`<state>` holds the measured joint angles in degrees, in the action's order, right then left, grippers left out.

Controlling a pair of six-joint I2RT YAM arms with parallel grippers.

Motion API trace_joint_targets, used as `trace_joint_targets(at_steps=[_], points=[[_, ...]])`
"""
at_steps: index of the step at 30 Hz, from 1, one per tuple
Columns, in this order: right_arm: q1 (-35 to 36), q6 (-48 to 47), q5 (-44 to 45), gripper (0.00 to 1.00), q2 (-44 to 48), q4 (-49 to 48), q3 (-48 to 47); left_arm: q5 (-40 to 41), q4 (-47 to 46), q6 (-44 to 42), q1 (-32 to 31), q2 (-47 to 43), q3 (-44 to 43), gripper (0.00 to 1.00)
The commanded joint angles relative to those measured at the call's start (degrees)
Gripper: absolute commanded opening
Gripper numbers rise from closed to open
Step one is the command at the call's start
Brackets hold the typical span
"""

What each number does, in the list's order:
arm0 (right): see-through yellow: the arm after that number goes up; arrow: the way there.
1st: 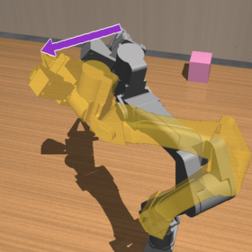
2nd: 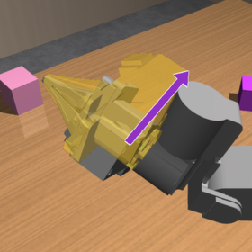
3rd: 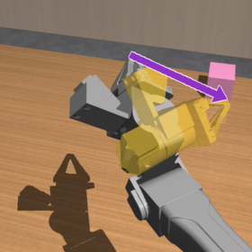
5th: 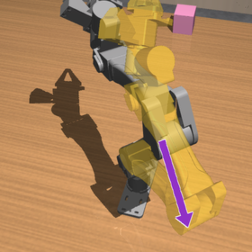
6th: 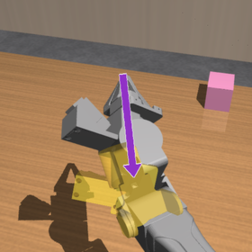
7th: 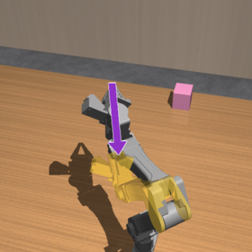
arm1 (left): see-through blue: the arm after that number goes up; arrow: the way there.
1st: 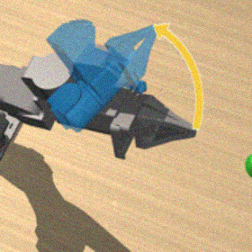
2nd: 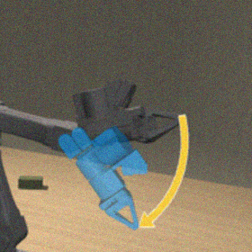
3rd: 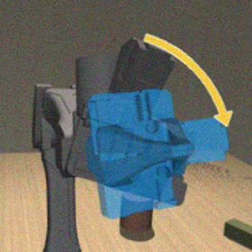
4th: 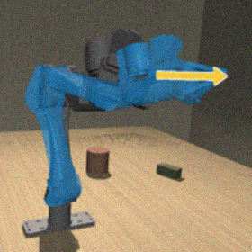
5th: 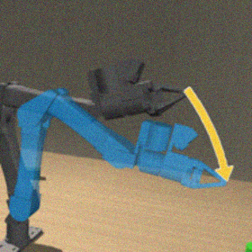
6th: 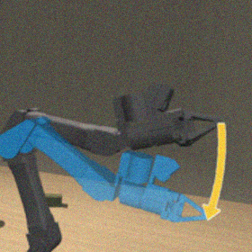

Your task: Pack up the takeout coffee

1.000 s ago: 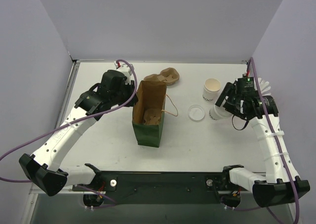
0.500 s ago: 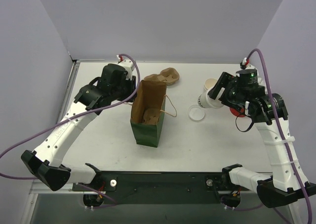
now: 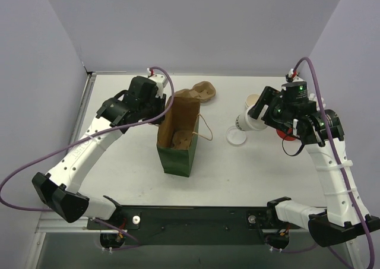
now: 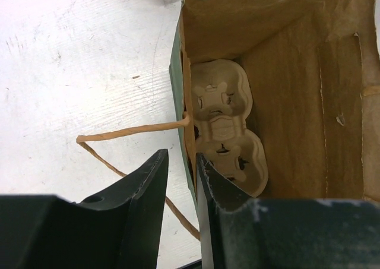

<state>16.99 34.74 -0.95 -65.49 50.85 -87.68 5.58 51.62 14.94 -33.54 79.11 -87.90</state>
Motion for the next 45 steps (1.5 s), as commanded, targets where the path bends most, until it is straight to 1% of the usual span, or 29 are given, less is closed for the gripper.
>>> trace_joint_targets(at_steps=[1, 2, 4, 5, 6, 7, 10, 12, 16, 21, 22, 27, 34, 41, 45], points=[[0.7, 0.6, -0.9, 0.63, -0.5, 0.8, -2.9, -0.6, -0.6, -0.8, 0.3, 0.4, -1.1, 0.31], [0.7, 0.7, -1.0, 0.63, -0.7, 0.8, -3.2, -0.3, -0.6, -1.2, 0.3, 0.6, -1.3, 0.19], [0.8, 0.6, -1.2, 0.63, -0.9, 0.9, -3.9, 1.1, -0.1, -1.8, 0.4, 1.3, -3.1, 0.04], [0.9, 0.7, -1.2, 0.63, -1.0, 0.9, -4.0, 2.0, 0.8, -2.9, 0.3, 1.6, -4.1, 0.0], [1.0, 0.6, -1.3, 0.63, -1.1, 0.9, -4.2, 3.0, 1.6, -3.6, 0.3, 1.7, -6.6, 0.0], [1.2, 0.7, -1.7, 0.63, -1.1, 0.7, -4.3, 4.9, 2.2, -4.2, 0.3, 1.9, -7.7, 0.0], [1.8, 0.9, -2.4, 0.63, -1.4, 0.3, -4.8, 7.4, 3.2, -6.4, -0.1, 1.5, -11.1, 0.0], [2.2, 1.0, -2.8, 0.63, -1.6, 0.1, -5.3, 8.6, 3.4, -7.7, -1.7, 1.3, -11.6, 0.0], [3.2, 2.2, -4.1, 0.63, -2.1, -1.4, -6.5, 9.5, 3.6, -7.6, -3.5, 2.9, -11.4, 0.0], [6.9, 4.9, -4.7, 0.63, -2.7, -6.4, -6.3, 12.3, 0.8, -3.5, -6.8, 3.9, -6.2, 0.0], [8.0, 5.3, -4.7, 0.63, -3.0, -7.3, -6.1, 13.5, -0.1, -2.8, -8.5, 3.9, -5.6, 0.0], [13.9, 8.4, -4.1, 0.63, -4.7, -13.0, -6.5, 16.8, -0.5, 1.3, -11.9, 5.6, -5.2, 0.0], [20.3, 11.1, -3.2, 0.62, -7.7, -17.0, -6.6, 18.0, -0.3, 4.7, -11.9, 6.4, -8.6, 0.0], [23.8, 13.5, -2.1, 0.62, -8.7, -21.4, -2.5, 16.4, -0.9, 7.3, -11.9, 7.0, -10.2, 0.0], [24.8, 14.7, -0.6, 0.62, -9.2, -21.9, -0.6, 15.9, -0.9, 9.2, -12.0, 7.5, -11.2, 0.0]])
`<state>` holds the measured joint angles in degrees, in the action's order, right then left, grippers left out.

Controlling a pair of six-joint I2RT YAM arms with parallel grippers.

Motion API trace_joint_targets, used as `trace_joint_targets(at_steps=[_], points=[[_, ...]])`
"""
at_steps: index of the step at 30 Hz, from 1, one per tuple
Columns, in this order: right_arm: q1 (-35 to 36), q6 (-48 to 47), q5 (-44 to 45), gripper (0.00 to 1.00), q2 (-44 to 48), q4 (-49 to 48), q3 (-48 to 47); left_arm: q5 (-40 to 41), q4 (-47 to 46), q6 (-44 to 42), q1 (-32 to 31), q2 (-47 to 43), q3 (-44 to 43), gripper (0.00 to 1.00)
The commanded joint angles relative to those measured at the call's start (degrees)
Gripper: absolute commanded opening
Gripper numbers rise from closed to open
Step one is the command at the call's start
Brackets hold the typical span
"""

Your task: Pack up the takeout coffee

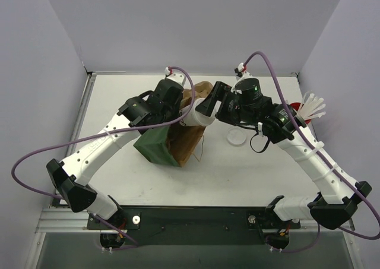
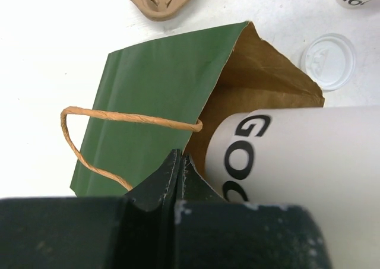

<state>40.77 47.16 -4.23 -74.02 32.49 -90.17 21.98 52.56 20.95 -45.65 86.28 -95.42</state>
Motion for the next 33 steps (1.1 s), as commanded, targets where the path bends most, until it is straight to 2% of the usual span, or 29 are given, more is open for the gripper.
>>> trace_joint_targets(at_steps=[1, 9, 19, 25, 33], points=[[1.1, 2.3, 2.8, 0.62, -0.7, -3.7, 2.3, -0.4, -1.8, 3.9, 0.2, 0.5, -4.1, 0.0], [1.1, 2.5, 3.7, 0.62, -1.7, -3.8, 4.2, -3.8, -1.8, 7.6, 0.1, 2.1, -6.7, 0.0], [1.4, 2.8, 3.4, 0.62, -4.1, -2.9, 5.6, -5.2, -4.4, 14.6, 0.0, 1.8, -5.9, 0.0], [1.4, 1.4, 3.9, 0.62, -6.1, -0.2, 3.3, -7.6, -7.7, 20.4, -0.7, 1.3, -4.5, 0.0], [1.2, -1.7, 6.7, 0.62, -8.3, 6.9, -1.8, -4.9, -12.4, 29.5, -2.7, 0.5, -2.8, 0.0]])
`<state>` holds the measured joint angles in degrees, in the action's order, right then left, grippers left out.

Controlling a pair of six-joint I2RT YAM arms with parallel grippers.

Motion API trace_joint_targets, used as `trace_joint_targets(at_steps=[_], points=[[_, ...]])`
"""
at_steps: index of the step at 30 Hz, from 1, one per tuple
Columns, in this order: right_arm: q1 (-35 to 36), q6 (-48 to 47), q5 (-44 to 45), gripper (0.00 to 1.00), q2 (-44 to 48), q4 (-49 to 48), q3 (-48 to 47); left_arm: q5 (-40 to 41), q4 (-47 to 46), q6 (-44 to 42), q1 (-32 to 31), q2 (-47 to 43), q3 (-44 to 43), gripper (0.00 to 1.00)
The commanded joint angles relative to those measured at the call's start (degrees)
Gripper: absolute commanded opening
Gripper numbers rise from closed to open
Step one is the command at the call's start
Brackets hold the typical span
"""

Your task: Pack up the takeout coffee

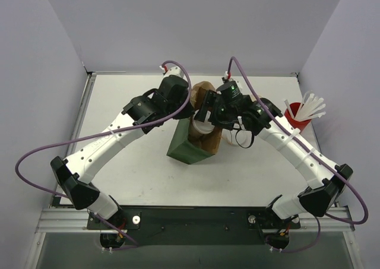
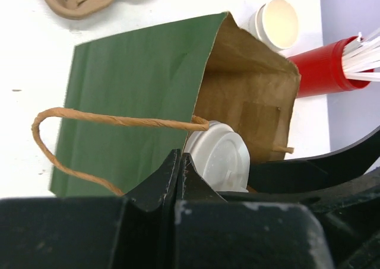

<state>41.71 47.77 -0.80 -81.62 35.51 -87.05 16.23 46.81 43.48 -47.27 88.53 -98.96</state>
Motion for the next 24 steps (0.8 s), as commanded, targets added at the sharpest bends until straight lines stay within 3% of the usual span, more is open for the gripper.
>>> trace_joint_targets(at_steps=[1, 7, 15, 24], points=[[0.3, -2.9, 3.5, 0.62, -1.1, 4.7, -5.5, 1.1, -7.2, 7.9, -1.3, -1.9, 1.1, 0.0], [-0.1, -6.5, 4.9, 0.62, -4.0, 12.6, -10.1, 3.5, -12.4, 18.0, -2.7, -4.8, 8.3, 0.0], [-1.0, -6.4, 4.4, 0.62, -5.7, 13.4, -10.6, 7.3, -14.6, 27.5, -3.2, -8.2, 14.1, 0.0], [-0.1, -7.1, 1.6, 0.62, -10.5, 13.0, -12.0, 8.6, -15.8, 26.2, -3.0, -11.7, 19.7, 0.0]])
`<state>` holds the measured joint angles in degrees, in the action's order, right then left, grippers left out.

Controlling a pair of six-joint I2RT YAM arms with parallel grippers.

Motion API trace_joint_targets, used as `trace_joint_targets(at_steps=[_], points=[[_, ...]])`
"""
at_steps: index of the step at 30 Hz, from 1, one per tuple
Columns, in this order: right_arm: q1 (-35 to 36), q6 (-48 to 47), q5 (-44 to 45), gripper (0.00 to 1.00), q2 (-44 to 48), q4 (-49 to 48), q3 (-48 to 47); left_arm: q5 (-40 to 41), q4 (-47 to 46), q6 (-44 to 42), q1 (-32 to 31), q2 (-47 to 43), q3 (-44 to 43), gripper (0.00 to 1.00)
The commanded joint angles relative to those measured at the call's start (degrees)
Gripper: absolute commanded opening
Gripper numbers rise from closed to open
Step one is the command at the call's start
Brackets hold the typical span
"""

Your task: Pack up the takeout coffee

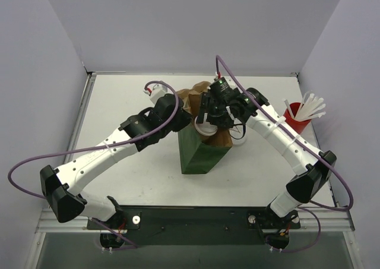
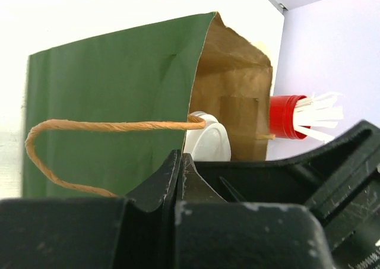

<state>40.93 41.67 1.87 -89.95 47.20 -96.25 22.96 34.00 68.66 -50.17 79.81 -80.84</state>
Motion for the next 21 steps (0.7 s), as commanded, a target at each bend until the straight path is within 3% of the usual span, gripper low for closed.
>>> trace_joint_targets(at_steps=[1, 21], points=[[0.9, -1.0, -1.1, 0.62, -2.5, 1.3, -3.0, 2.3, -2.8, 0.9, -0.1, -3.3, 2.2, 0.0], [7.8, -4.5, 7.1, 0.61, -9.0, 6.1, -3.4, -1.1, 2.7, -11.8, 1.7, -6.2, 7.1, 0.0]])
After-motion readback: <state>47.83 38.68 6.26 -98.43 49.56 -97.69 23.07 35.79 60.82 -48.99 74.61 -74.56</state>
